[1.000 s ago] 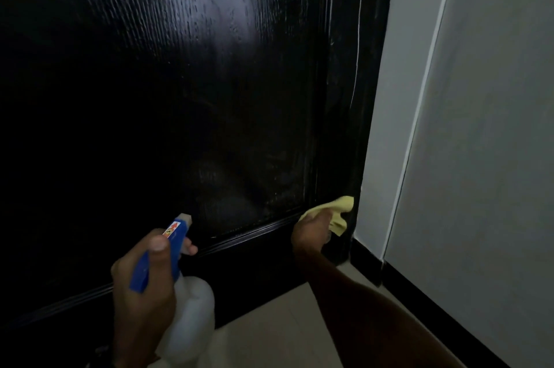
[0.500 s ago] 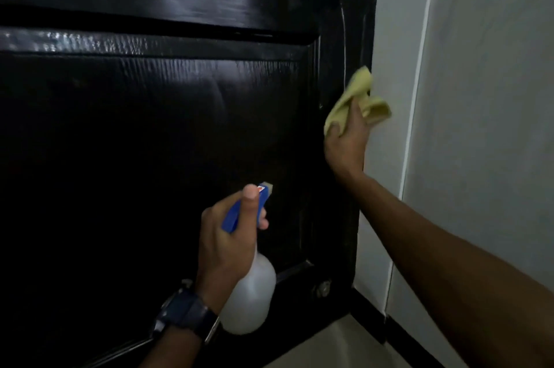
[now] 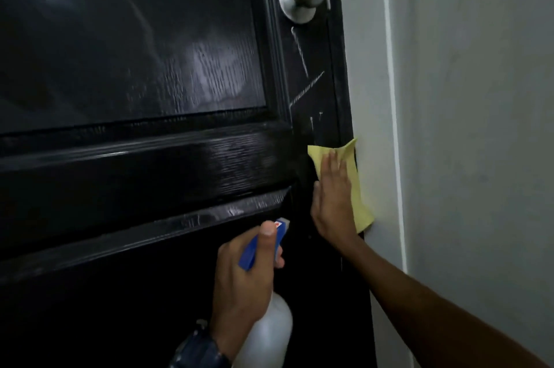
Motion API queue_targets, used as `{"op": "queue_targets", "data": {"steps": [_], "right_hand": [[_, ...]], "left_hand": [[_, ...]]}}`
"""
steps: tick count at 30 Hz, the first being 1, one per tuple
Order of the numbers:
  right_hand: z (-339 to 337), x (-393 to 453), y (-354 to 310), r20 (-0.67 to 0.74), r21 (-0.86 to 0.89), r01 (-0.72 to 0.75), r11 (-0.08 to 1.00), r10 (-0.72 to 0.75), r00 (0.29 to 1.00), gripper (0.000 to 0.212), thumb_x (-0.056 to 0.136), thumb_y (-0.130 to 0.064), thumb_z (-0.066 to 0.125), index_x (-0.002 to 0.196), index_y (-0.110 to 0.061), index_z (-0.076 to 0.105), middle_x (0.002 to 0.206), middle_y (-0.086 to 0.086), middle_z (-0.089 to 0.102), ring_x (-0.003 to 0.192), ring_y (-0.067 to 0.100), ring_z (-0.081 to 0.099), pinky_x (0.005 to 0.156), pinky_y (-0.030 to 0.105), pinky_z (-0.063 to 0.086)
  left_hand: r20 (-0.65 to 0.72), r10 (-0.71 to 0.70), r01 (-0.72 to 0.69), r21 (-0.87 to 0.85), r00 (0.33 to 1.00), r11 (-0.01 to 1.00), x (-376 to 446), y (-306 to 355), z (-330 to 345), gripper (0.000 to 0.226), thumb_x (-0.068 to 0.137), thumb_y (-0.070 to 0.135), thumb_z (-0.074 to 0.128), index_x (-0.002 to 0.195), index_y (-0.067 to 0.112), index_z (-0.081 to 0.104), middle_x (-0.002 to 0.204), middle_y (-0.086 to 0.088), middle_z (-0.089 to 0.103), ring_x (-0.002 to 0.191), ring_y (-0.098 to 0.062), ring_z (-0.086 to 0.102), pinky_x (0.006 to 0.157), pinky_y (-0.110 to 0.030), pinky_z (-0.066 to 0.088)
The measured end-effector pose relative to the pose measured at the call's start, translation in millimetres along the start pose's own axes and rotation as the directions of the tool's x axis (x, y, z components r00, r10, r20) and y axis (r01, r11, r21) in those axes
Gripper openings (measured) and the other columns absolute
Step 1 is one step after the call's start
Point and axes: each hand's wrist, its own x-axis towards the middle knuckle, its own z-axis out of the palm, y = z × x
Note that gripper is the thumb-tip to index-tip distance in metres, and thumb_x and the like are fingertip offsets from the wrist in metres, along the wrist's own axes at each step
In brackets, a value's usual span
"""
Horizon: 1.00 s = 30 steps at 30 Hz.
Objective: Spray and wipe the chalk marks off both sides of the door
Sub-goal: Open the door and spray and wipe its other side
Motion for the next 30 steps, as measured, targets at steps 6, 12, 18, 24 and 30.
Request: {"op": "queue_targets", "data": {"steps": [6,12,18,24,30], "right_hand": [[12,-100,44,0.086,0.026,0.022,0.999,-0.024,0.996,0.102,0.081,0.015,0.051,0.160,-0.029,0.004,0.164,0.006,0.013,0.151,0.023,0.012,0.114,0.060,0.035],[3,-128,33,0.084,0.227,0.055,0.972,-0.076,0.994,0.068,0.096,0.002,0.040,0.159,-0.016,0.023,0.168,-0.010,0.009,0.155,0.022,0.012,0.118,0.055,0.029],[-52,92,-63,-0.106,0.148,0.260,0.954,-0.246,0.963,0.054,0.099,-0.002,0.039,0.151,0.005,0.033,0.160,0.025,0.026,0.150,0.044,0.015,0.123,0.053,0.016],[-44,157,-52,0.019,-0.096,0.247,0.964,-0.246,0.969,0.066,0.103,-0.047,0.032,0.159,-0.014,0.025,0.168,0.009,0.014,0.154,0.037,0.007,0.120,0.058,0.019],[4,52,-20,-0.113,-0.106,0.042,0.993,-0.054,0.992,0.068,0.102,-0.050,0.029,0.161,-0.020,0.017,0.169,0.001,0.007,0.156,0.027,0.000,0.124,0.051,0.008]], "left_hand": [[-0.065,-0.098,0.107,0.153,0.993,0.982,17,27,33,0.092,0.075,0.092,0.025,0.063,0.012,0.068,0.056,-0.003,0.066,0.057,-0.013,0.066,0.069,-0.038,0.055],[-0.130,-0.124,0.148,0.199,0.984,0.969,6,24,28,0.085,0.078,0.085,0.025,0.061,0.014,0.068,0.061,-0.001,0.070,0.062,-0.009,0.067,0.072,-0.035,0.055],[-0.148,-0.118,0.135,0.113,0.982,0.984,9,30,17,0.080,0.082,0.081,0.027,0.066,0.016,0.070,0.065,-0.002,0.072,0.065,-0.010,0.069,0.072,-0.032,0.053],[-0.119,-0.063,0.070,0.057,0.991,0.996,37,41,25,0.084,0.083,0.080,0.025,0.065,0.011,0.069,0.061,-0.003,0.070,0.065,-0.013,0.069,0.078,-0.039,0.056],[-0.094,0.004,0.001,0.053,0.996,0.999,64,39,26,0.086,0.083,0.082,0.023,0.059,0.010,0.065,0.060,-0.006,0.068,0.062,-0.014,0.068,0.079,-0.044,0.056]]}}
